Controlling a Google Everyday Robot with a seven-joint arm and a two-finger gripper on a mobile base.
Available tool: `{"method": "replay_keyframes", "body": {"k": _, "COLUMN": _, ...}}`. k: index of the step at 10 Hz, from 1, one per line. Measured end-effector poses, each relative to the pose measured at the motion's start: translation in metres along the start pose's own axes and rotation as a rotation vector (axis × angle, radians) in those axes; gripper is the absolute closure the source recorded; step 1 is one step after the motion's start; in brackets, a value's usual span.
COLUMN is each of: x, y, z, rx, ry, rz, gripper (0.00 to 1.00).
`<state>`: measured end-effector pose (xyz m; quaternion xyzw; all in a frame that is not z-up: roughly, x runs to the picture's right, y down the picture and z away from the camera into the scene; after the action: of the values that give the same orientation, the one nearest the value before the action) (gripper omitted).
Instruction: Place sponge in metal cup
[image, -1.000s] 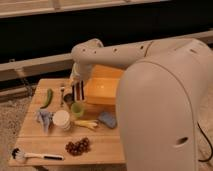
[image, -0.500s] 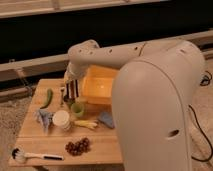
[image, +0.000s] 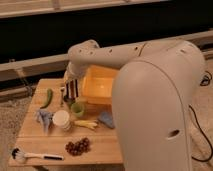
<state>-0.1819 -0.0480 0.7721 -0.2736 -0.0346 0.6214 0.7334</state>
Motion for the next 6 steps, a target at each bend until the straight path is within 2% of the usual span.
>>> {"method": "replay_keyframes", "body": {"k": 3, "x": 0.015, "y": -0.013, "z": 0.001, "rx": -0.008, "ry": -0.03, "rz": 0.007, "gripper": 1.0}}
{"method": "replay_keyframes", "body": {"k": 6, "x": 0.019, "y": -0.008, "z": 0.021, "rx": -0.023, "ry": -0.056, "rz": 0.004, "gripper": 1.0}}
